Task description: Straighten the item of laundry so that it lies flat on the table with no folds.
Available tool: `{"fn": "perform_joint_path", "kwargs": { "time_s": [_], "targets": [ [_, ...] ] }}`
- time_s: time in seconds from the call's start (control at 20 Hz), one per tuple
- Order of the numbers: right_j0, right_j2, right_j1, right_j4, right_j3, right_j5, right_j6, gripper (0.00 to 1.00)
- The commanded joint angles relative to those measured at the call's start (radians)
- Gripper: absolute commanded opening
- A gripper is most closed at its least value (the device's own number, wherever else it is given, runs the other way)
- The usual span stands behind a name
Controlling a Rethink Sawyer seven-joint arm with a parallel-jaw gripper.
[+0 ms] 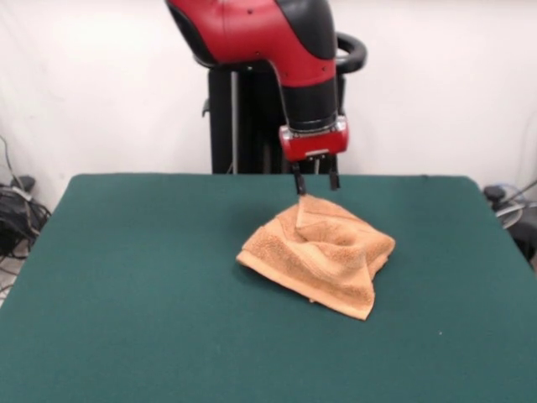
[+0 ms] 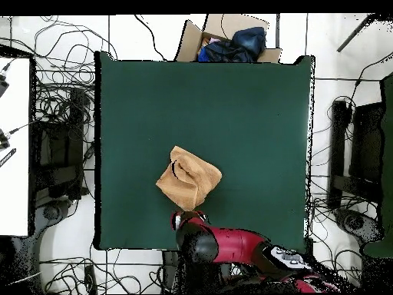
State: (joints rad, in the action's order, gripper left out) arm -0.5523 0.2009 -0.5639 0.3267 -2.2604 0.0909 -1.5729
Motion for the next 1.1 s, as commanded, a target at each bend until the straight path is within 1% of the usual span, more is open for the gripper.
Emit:
{"fn": "perform_joint_path", "kwargs": {
  "time_s": [0.05,0.45,0.7,1.1],
  "targets": [
    [0.017,-0.021,-0.002,0.013,0.134,-0.066,-0.090,1.00],
    [0.000,-0.004,0.002,0.032,0.135,-0.067,-0.077,1.00],
    [-0.023,0.026,0.034,0.048,0.138,-0.052,-0.086,1.00],
    [-0.007,-0.001,0.045,0.062,0.157,-0.051,-0.075,1.00]
  ]
}}
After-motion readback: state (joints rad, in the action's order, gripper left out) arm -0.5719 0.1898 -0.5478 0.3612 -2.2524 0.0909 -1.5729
